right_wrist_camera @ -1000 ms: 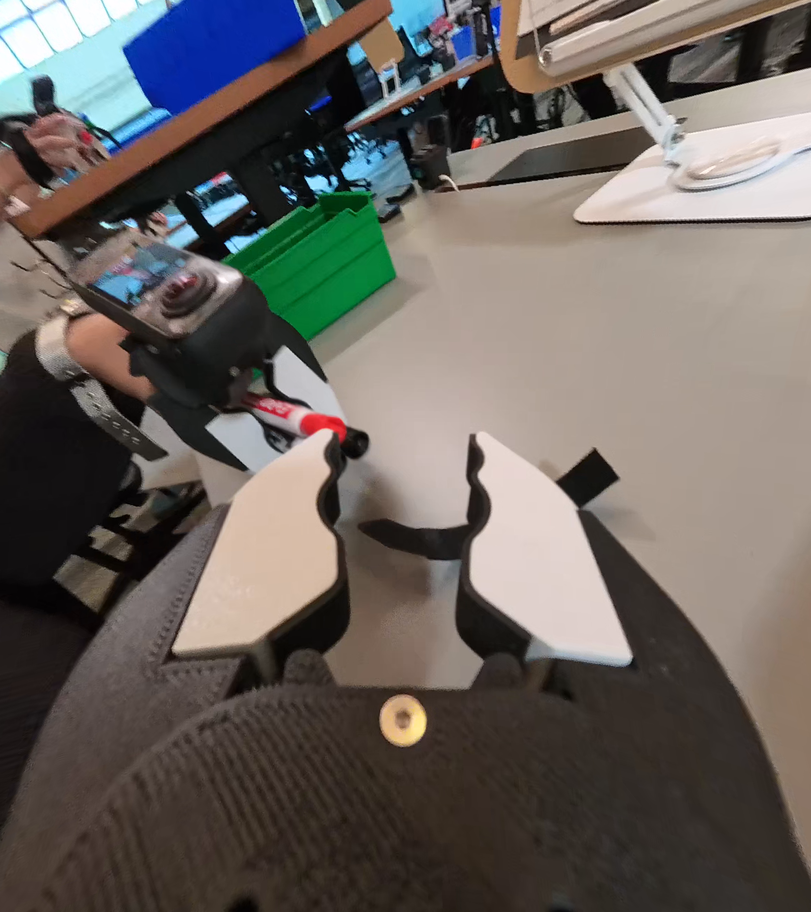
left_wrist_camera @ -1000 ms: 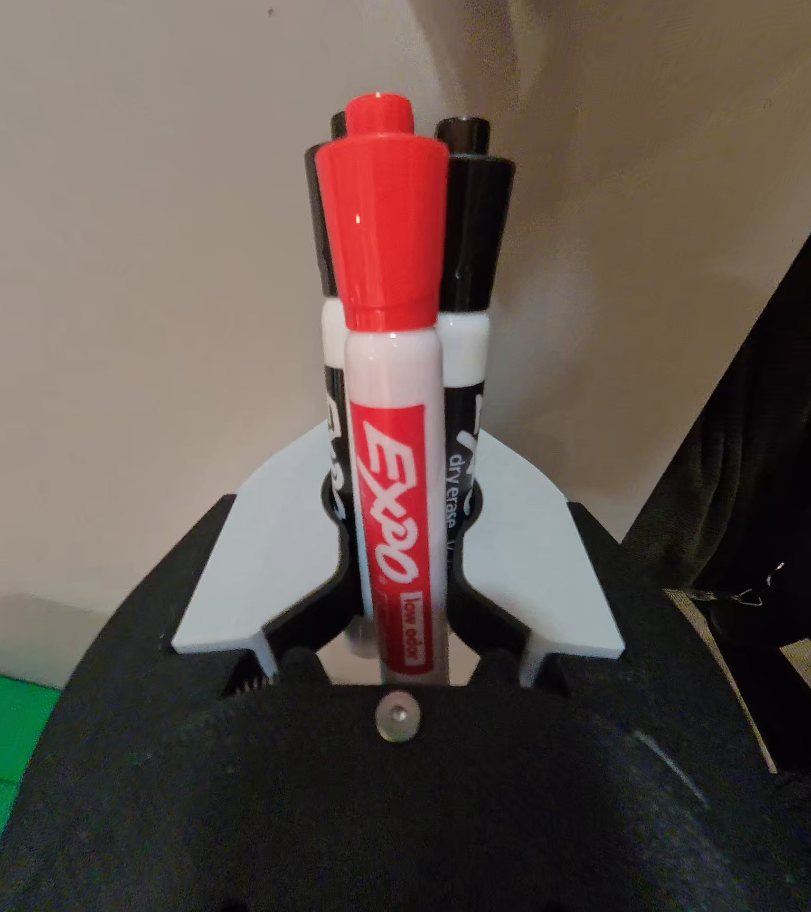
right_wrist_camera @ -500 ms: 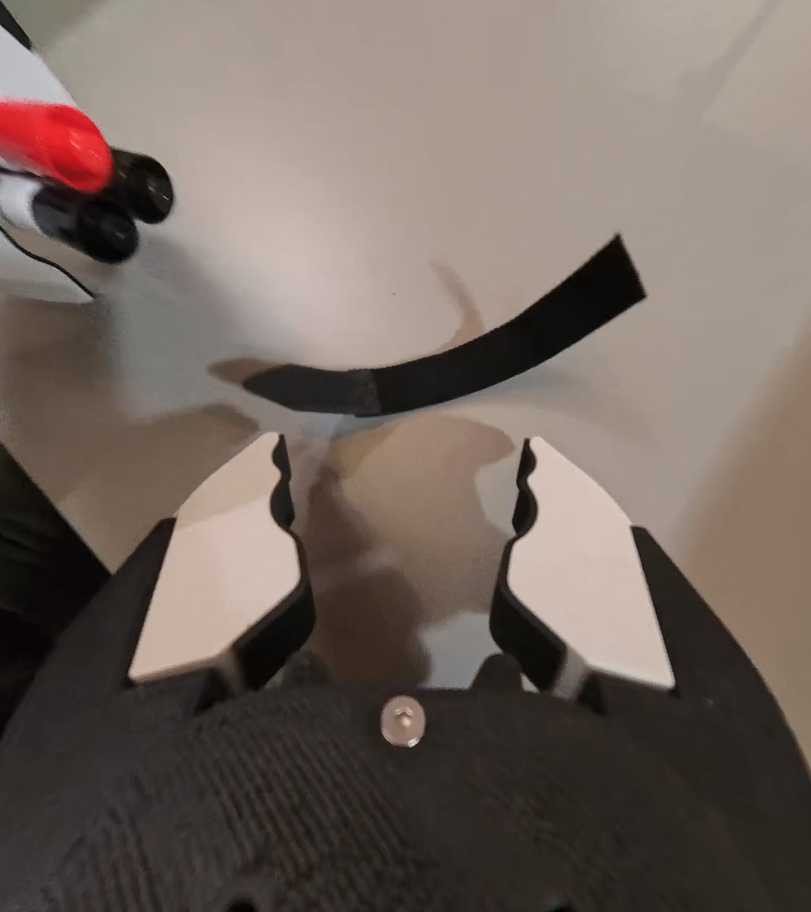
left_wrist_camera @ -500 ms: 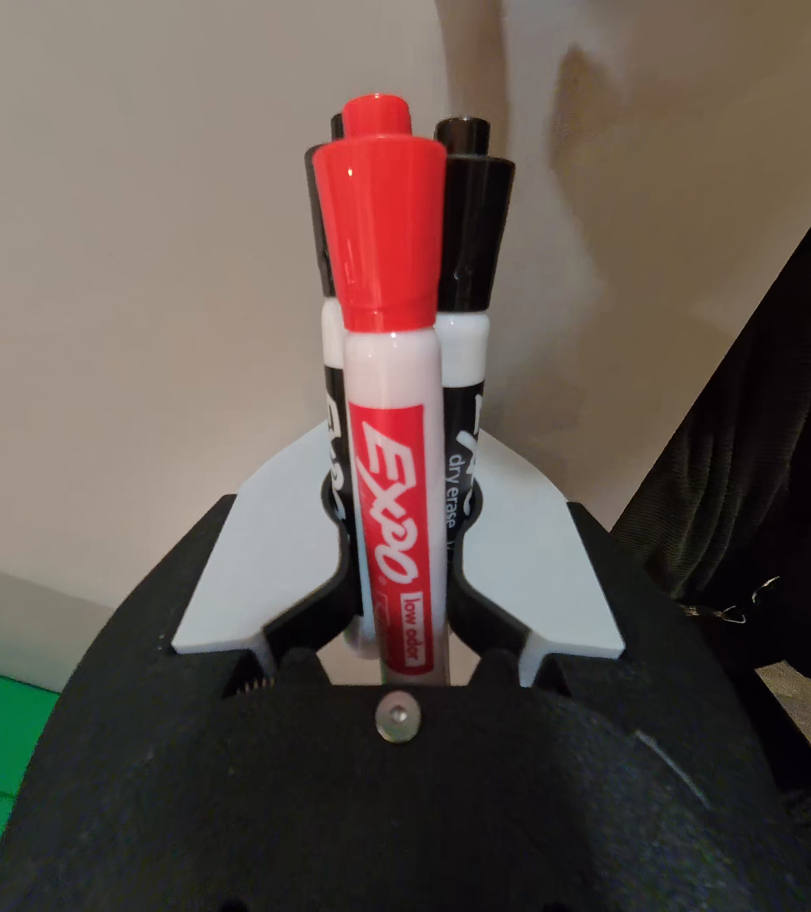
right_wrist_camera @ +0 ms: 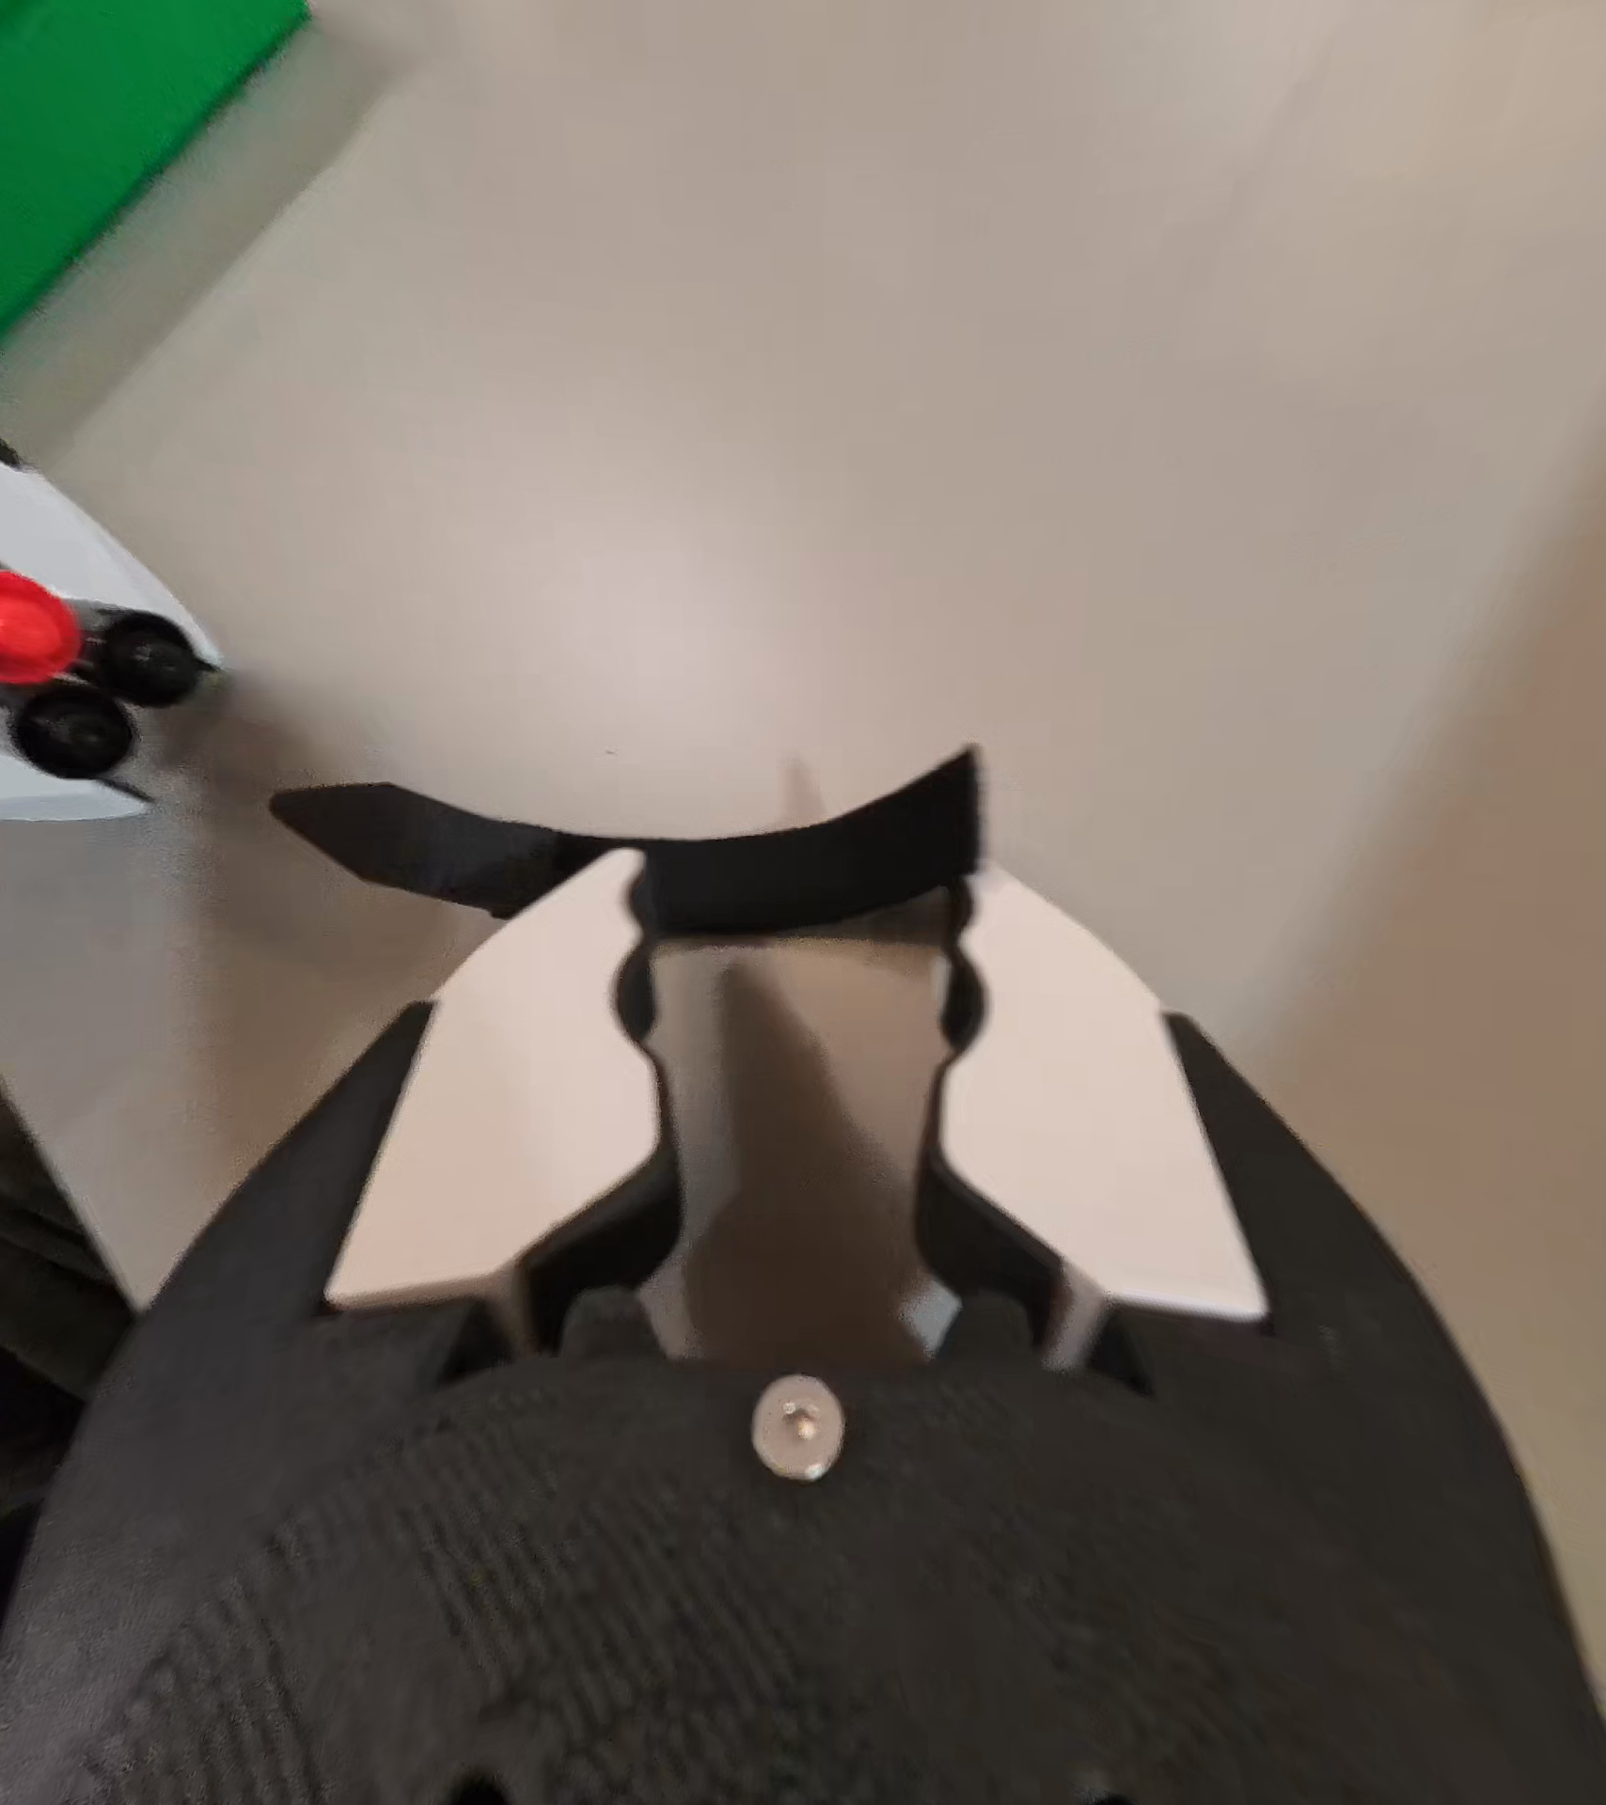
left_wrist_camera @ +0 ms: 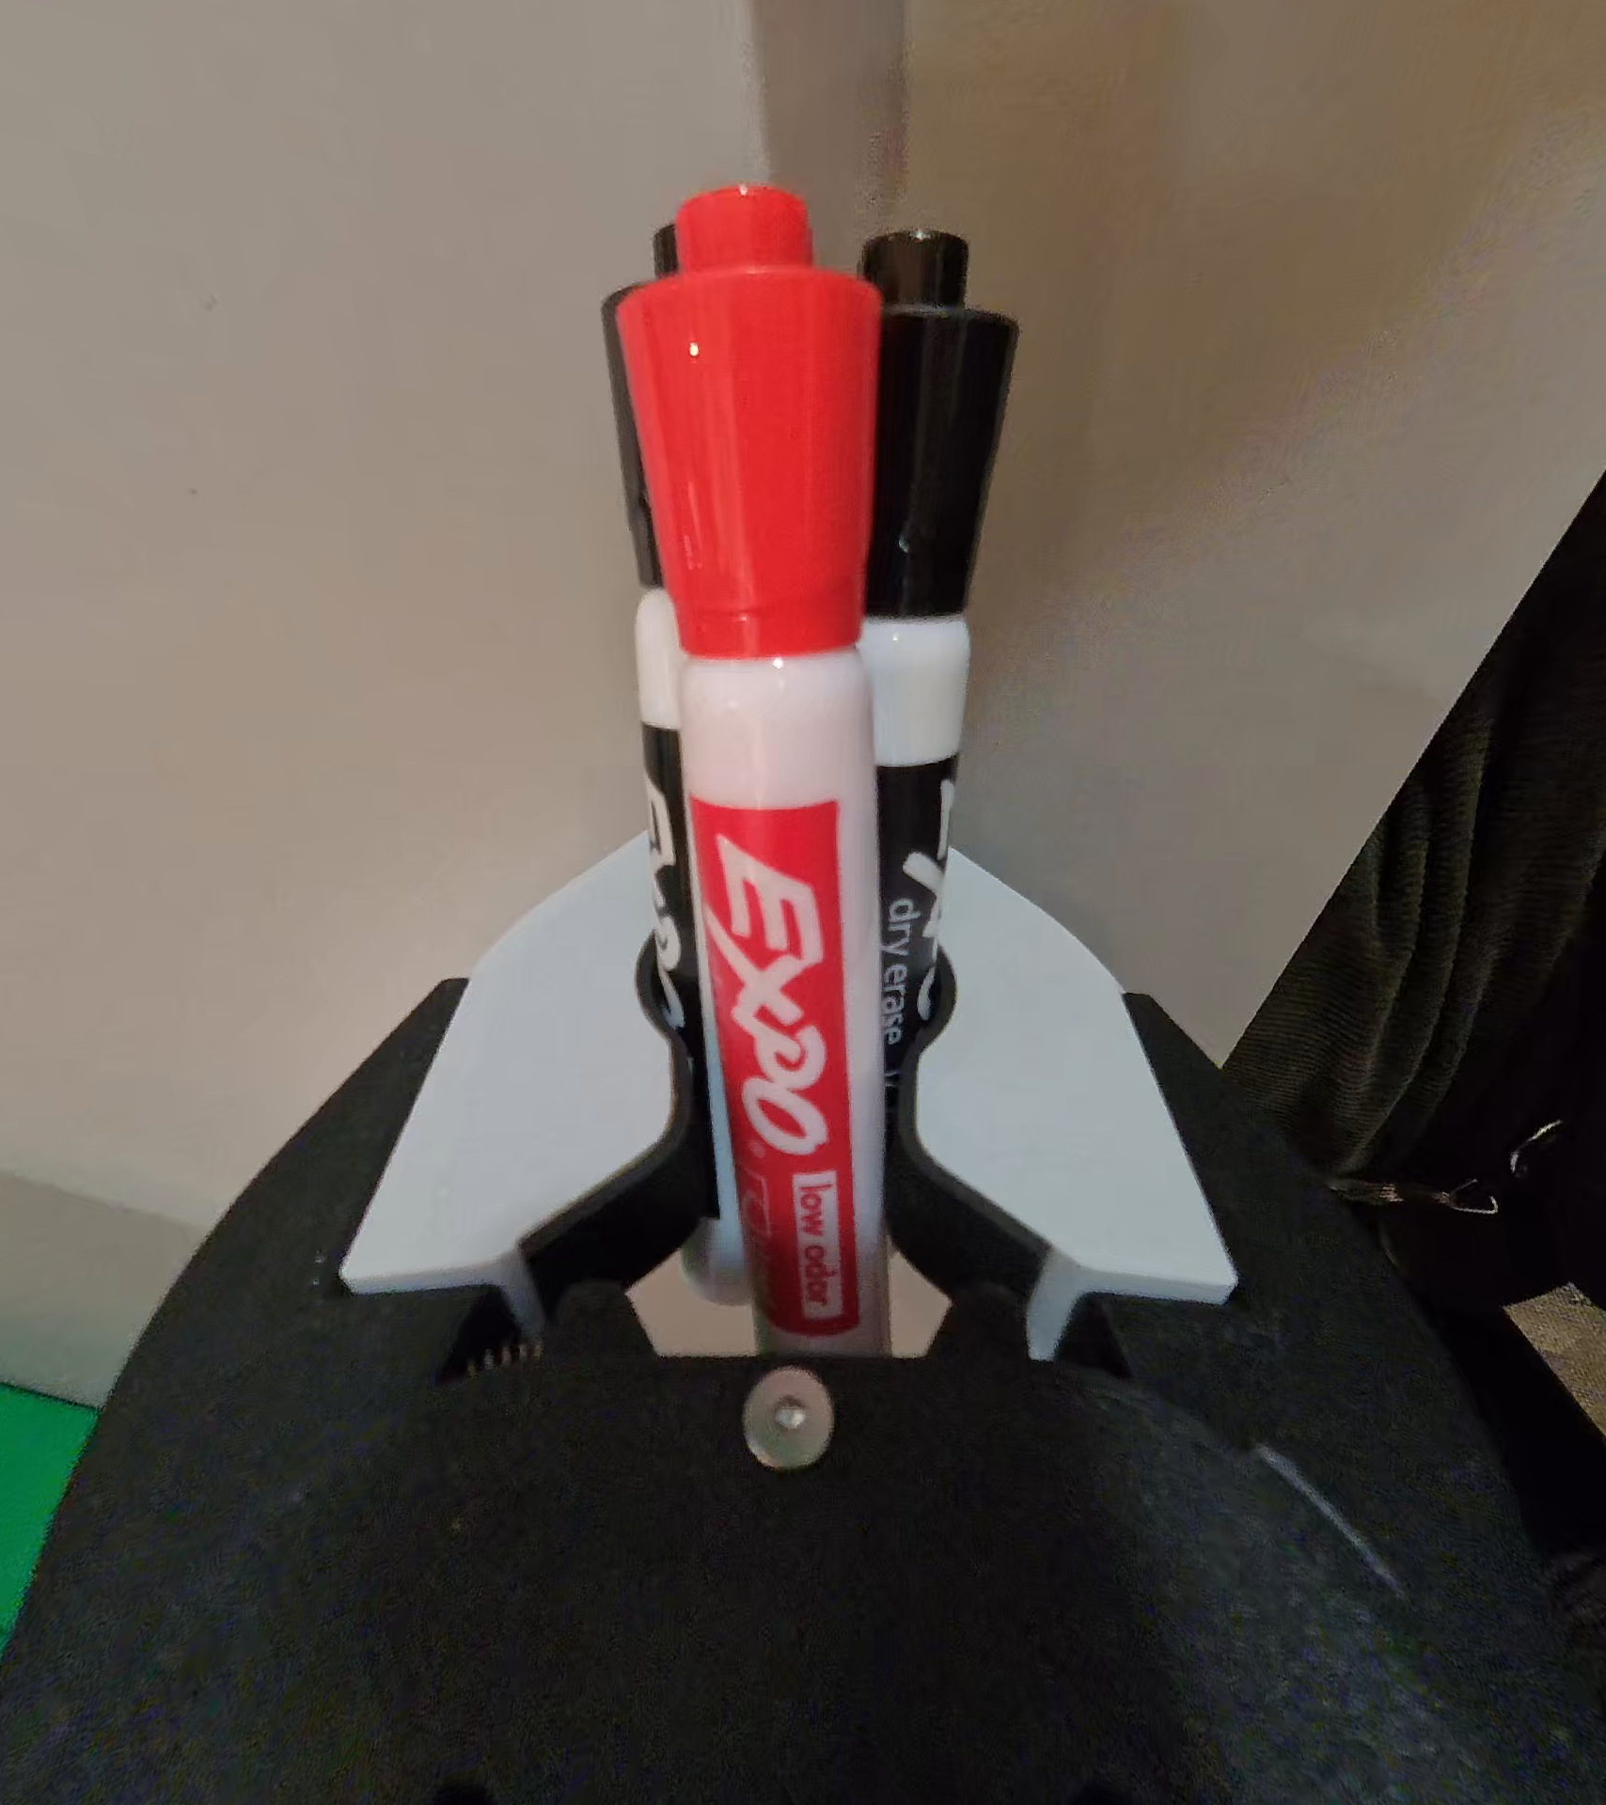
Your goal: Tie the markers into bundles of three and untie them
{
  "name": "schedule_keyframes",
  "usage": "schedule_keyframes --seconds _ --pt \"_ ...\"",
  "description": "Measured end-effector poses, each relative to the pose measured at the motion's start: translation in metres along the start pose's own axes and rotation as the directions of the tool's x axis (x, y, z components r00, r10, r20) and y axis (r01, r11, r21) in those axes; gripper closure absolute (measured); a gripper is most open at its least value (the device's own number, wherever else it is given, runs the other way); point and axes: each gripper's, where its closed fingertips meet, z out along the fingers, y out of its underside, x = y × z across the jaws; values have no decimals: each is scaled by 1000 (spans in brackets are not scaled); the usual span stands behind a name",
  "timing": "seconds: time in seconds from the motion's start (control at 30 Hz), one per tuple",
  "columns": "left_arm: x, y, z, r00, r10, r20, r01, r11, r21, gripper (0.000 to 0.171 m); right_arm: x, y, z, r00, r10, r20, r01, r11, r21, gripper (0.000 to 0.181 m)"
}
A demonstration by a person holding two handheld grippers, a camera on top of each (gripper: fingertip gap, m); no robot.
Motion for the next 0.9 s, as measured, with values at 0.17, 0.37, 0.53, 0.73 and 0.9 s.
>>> schedule_keyframes --seconds 0.17,0.37,0.53,0.73,0.9 --pt "1 0 0 1000 7 7 -7 1000 -8 128 -23 -18 -6 971 85 225 -109 989 100 178" --pt "1 1 -3 1000 11 18 -11 1000 -9 129 -14 -37 -27 996 -92 10 88 978 191 178" --pt "4 -4 -8 1000 14 2 -14 1000 27 128 -40 -27 -52 994 -64 90 62 998 23 178" --pt "5 -6 -13 1000 9 -3 -9 999 47 129 -13 -4 -70 990 30 -137 -53 985 -165 178" --pt "6 -6 -14 1000 12 1 -12 999 42 128 4 -7 -56 947 -49 -317 -18 978 -206 176"
